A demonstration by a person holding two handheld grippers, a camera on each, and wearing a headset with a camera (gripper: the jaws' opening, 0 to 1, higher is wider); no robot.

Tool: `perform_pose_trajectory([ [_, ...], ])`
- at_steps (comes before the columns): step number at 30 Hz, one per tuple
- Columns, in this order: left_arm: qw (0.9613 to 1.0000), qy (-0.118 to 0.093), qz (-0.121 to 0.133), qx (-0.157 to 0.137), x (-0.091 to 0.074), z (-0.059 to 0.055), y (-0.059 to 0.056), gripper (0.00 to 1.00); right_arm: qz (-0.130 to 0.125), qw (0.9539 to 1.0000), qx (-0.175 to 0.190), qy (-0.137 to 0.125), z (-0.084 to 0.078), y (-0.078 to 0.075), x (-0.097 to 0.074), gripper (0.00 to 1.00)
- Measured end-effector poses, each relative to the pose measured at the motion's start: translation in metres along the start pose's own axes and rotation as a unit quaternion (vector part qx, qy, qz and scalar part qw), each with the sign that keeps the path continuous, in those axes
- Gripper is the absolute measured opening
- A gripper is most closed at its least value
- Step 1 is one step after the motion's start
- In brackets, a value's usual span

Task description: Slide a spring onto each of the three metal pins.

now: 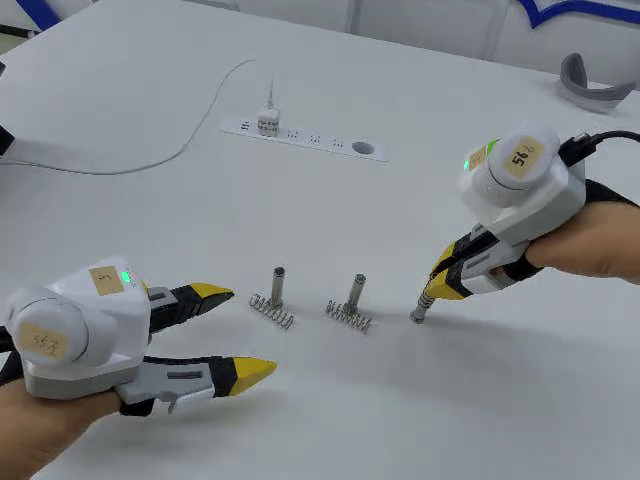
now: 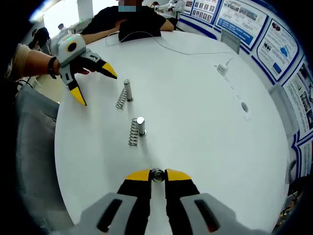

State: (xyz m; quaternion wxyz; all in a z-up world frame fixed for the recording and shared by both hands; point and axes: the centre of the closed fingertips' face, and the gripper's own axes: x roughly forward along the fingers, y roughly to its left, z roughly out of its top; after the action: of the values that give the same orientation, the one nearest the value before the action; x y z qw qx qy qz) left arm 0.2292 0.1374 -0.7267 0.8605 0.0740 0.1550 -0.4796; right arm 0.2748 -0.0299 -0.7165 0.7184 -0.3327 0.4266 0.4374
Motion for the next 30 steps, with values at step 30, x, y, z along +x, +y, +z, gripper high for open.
perform_pose_trajectory([
  [30, 1.0000, 0.002, 0.003, -0.004, -0.001, -0.002, 0.003, 0.59, -0.014, 0.9994, 0.015, -0.028, 0.003, 0.000, -0.003, 0.17],
])
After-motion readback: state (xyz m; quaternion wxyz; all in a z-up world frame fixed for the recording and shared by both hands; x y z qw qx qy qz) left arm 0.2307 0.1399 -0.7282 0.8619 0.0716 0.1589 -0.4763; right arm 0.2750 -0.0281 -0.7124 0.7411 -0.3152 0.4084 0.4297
